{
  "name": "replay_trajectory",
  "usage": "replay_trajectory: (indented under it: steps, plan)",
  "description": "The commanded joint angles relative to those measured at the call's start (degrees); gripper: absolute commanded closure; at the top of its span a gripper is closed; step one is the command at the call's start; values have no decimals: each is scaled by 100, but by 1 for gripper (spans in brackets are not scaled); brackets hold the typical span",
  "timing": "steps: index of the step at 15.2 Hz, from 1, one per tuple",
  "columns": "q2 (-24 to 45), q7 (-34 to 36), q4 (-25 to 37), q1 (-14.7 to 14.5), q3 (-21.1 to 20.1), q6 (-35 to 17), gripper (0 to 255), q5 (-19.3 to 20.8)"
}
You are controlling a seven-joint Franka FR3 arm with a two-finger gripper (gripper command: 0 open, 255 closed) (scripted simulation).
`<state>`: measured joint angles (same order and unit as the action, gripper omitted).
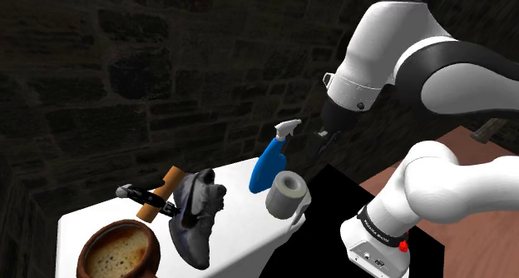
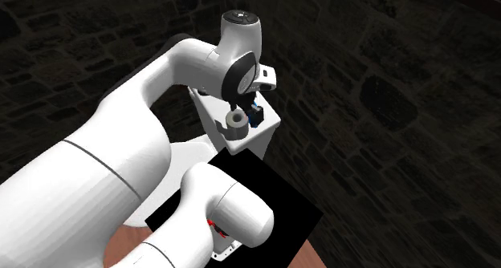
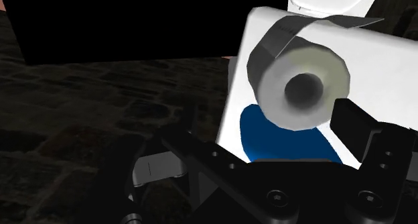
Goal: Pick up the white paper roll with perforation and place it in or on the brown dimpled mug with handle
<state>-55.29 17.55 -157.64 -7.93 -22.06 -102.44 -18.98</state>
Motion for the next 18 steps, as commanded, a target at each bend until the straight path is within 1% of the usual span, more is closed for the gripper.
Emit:
replay_trajectory:
  steps: [1, 5, 6, 13, 18]
  plan:
    - [32, 224, -261, -148, -305, -339, 0, -272]
    - [372, 699, -535, -413, -998, -1045, 0, -821]
    - [426, 751, -555, -438, -1077, -1130, 0, -879]
    - [790, 716, -907, -490, -1373, -1834, 0, -1153]
    - [827, 712, -933, -493, -1399, -1896, 0, -1176]
